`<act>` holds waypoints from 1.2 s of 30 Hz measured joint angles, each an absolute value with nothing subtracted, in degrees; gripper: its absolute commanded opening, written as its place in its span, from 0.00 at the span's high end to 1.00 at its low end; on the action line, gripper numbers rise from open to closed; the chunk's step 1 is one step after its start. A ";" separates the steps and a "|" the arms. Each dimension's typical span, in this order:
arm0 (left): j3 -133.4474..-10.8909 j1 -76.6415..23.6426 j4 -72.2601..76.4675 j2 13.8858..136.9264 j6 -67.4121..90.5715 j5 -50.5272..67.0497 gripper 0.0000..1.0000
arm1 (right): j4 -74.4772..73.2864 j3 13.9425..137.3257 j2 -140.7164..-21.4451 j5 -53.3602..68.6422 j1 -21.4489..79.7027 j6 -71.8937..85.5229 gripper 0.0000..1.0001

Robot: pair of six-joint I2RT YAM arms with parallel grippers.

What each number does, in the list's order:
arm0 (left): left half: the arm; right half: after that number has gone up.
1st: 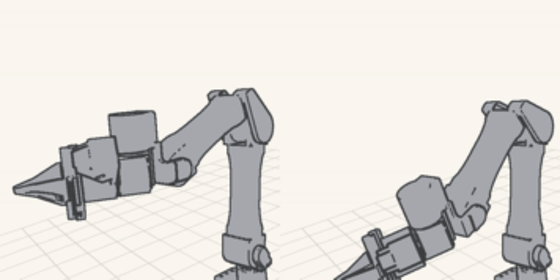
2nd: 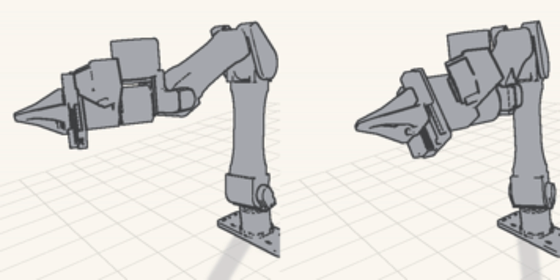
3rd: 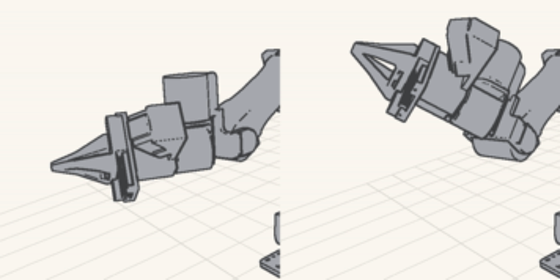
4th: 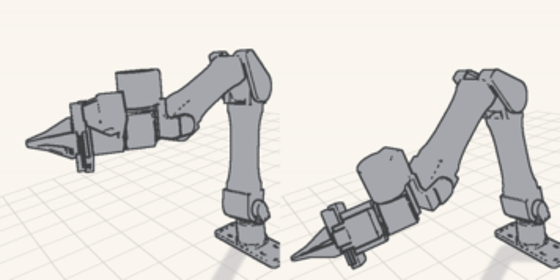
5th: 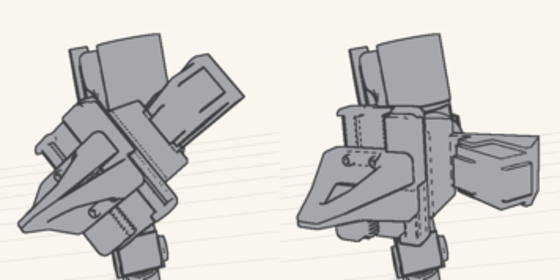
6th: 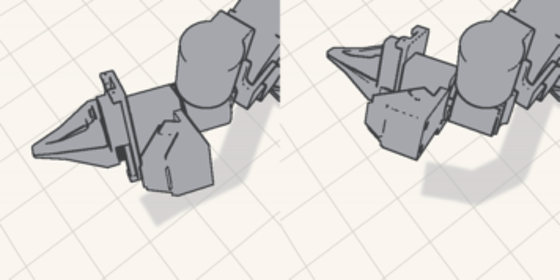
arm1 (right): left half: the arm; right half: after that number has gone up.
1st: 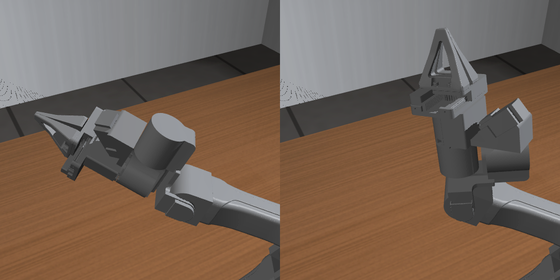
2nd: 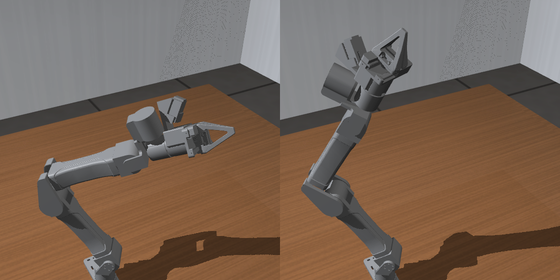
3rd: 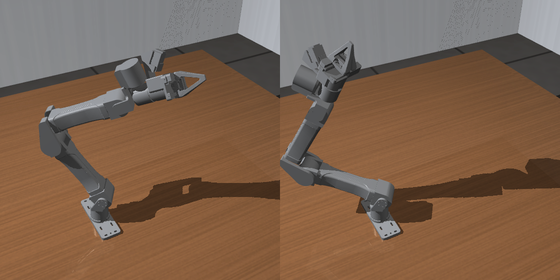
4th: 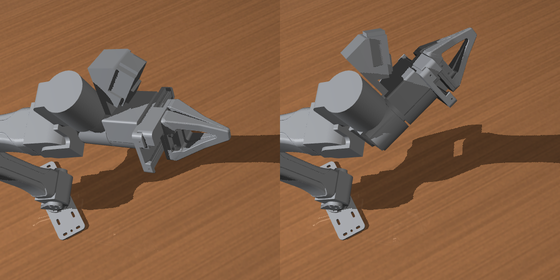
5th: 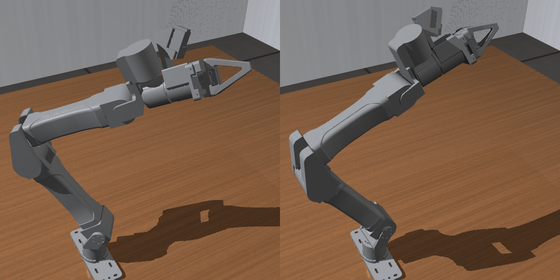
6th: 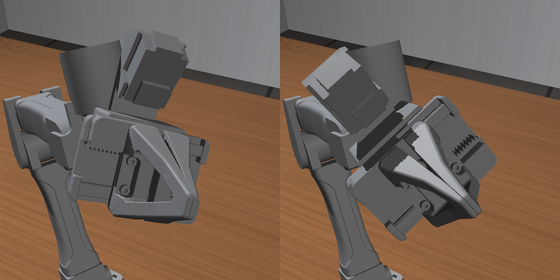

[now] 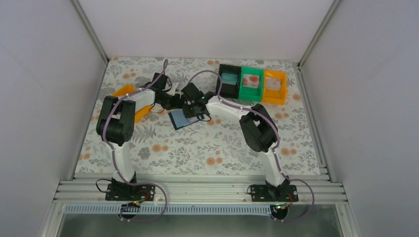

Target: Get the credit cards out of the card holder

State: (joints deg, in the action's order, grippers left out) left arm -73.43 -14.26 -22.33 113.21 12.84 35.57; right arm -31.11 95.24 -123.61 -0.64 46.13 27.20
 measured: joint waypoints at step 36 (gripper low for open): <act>-67.13 -14.04 -20.36 112.25 8.14 44.60 0.98 | -12.53 73.56 -107.39 32.56 32.36 21.56 0.40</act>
State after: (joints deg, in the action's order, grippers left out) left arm -67.13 -14.04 -20.36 112.25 8.14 44.60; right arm -12.53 73.56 -107.39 32.56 32.36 21.56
